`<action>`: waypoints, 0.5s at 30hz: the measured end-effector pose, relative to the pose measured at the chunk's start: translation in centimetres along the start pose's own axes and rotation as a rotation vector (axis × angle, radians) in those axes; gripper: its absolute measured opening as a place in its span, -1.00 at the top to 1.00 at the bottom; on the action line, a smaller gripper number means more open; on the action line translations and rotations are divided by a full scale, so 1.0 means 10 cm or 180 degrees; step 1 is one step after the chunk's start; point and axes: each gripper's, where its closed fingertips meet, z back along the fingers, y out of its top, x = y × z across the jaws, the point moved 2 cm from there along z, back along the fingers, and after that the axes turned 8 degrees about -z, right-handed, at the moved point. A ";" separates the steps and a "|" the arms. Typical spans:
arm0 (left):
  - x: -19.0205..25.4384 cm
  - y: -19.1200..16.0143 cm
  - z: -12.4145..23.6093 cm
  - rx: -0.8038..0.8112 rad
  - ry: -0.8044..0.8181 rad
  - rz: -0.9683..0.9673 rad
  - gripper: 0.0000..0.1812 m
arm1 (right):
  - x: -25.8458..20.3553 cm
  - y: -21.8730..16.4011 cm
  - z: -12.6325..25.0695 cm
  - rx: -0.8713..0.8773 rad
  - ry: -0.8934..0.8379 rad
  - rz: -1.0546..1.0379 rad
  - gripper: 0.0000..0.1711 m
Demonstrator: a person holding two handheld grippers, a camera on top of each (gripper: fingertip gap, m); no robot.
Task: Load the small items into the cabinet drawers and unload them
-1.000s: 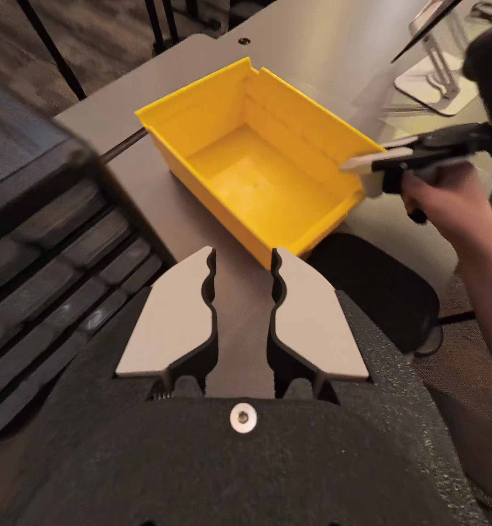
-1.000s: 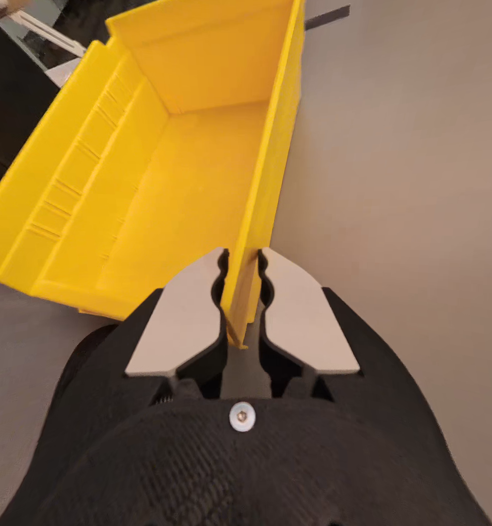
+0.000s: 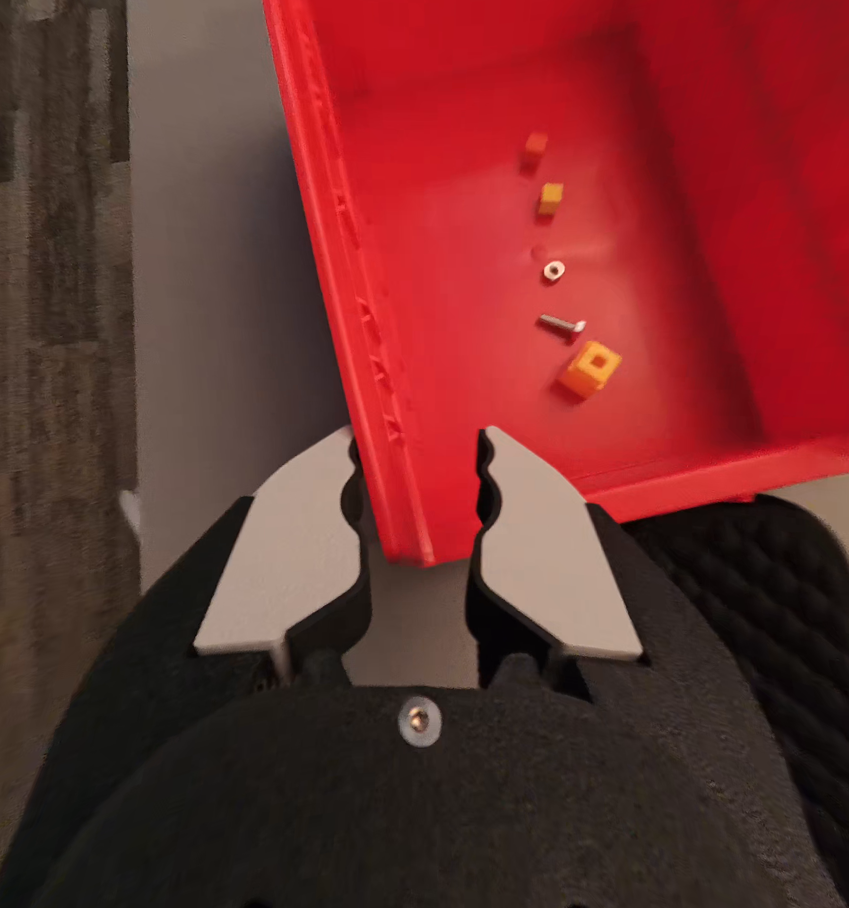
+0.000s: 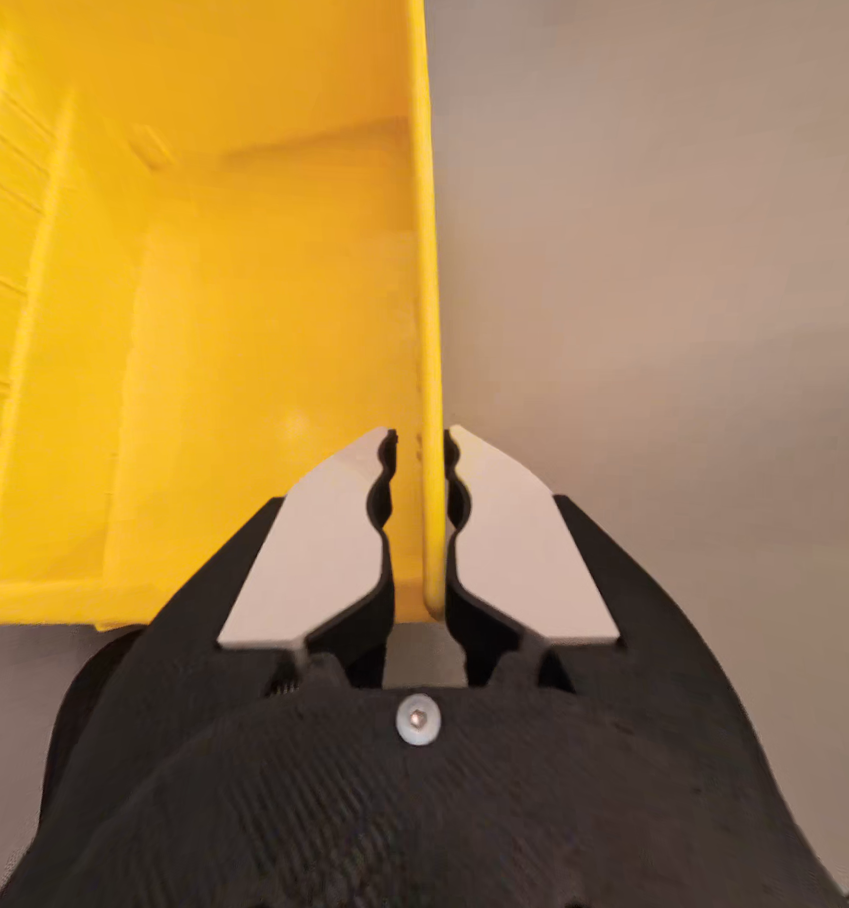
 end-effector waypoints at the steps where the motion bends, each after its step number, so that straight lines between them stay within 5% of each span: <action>1: -0.04 -0.02 -0.06 -0.0097 0.0139 -0.0089 0.59 | 0.01 0.01 0.00 0.0010 0.0000 -0.0046 0.88; 3: -0.15 -0.02 -0.10 -0.0164 0.0417 -0.0227 0.80 | 0.05 0.04 -0.01 -0.0012 0.0023 -0.0047 0.92; 15: -0.38 0.09 -0.24 0.0095 -0.0118 0.0602 0.91 | 0.40 0.21 -0.05 -0.0090 0.0115 -0.0153 0.91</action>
